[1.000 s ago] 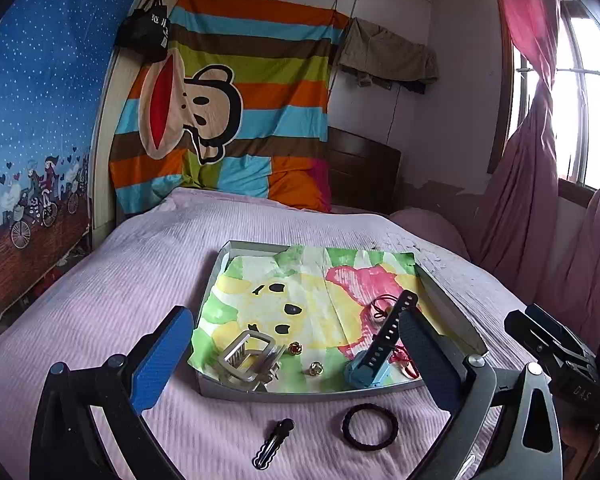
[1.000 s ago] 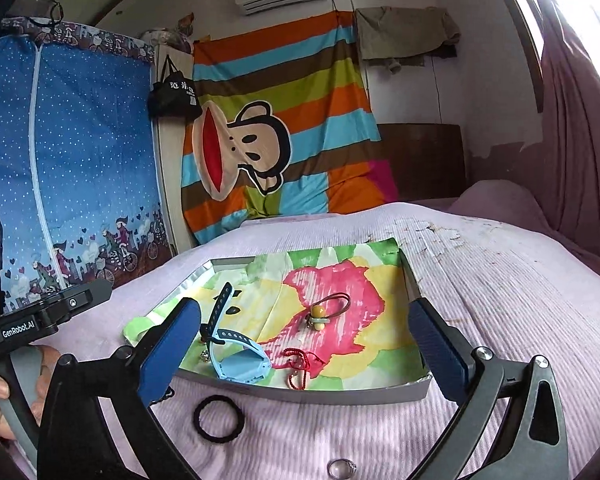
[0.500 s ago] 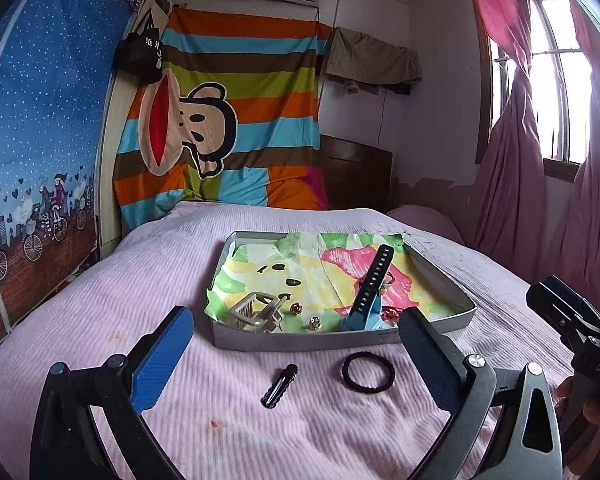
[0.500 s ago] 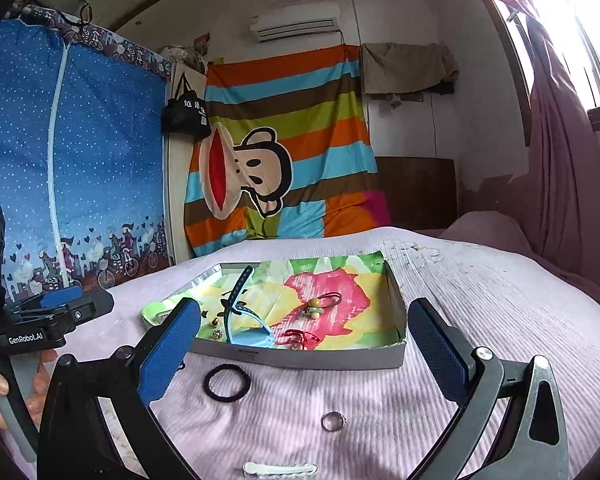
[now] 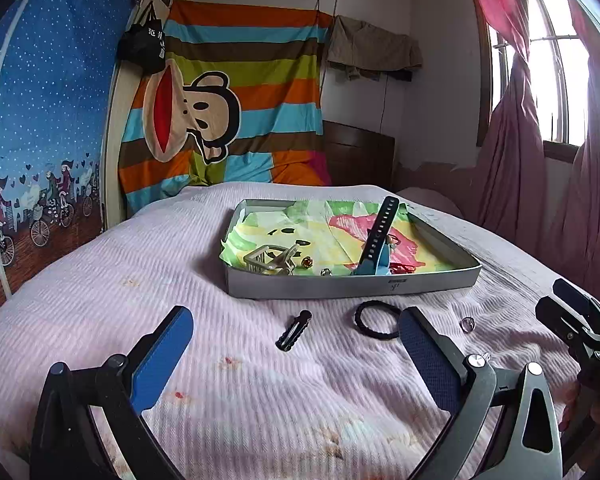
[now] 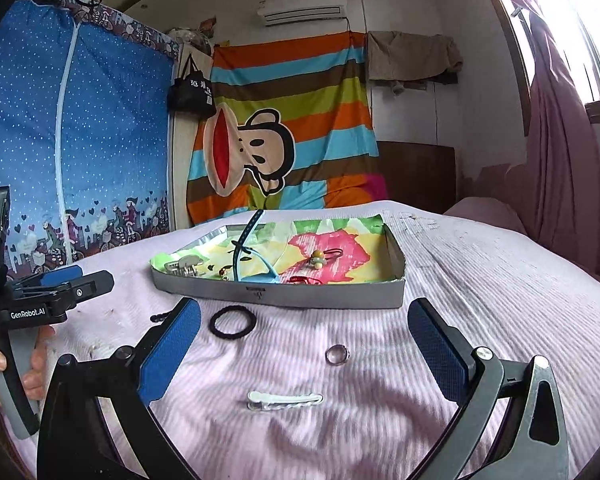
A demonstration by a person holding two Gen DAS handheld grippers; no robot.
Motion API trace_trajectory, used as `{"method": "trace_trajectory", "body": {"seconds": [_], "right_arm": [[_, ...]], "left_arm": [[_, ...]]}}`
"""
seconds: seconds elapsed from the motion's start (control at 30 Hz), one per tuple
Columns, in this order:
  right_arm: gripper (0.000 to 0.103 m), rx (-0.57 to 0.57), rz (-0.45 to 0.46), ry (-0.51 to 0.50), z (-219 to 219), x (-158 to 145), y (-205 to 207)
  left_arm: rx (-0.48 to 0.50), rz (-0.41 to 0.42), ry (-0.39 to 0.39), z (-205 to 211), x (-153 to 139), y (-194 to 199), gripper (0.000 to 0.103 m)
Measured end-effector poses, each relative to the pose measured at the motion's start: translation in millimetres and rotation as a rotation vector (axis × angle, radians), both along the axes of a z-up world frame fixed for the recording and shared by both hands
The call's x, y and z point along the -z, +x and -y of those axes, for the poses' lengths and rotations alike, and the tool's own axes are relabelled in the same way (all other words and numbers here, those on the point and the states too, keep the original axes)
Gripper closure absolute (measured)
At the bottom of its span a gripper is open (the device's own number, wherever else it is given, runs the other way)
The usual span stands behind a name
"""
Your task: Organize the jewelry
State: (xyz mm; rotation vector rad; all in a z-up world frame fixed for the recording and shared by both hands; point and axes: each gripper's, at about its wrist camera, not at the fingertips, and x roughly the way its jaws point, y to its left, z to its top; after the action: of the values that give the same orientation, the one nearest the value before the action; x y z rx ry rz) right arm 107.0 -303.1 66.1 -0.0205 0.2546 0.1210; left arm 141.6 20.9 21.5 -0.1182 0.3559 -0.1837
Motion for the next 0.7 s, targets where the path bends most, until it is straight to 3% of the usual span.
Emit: {"method": "trace_trajectory", "body": {"seconds": [0.33,0.7], "right_arm": [[0.001,-0.013,-0.097,-0.001,-4,26,8],[0.002,-0.035,-0.265,0.034,-7,54,33]], "left_arm": [[-0.001,-0.015,0.035,3,9,-3,0.000],[0.007,-0.146,0.020,0,23,25,0.000]]}}
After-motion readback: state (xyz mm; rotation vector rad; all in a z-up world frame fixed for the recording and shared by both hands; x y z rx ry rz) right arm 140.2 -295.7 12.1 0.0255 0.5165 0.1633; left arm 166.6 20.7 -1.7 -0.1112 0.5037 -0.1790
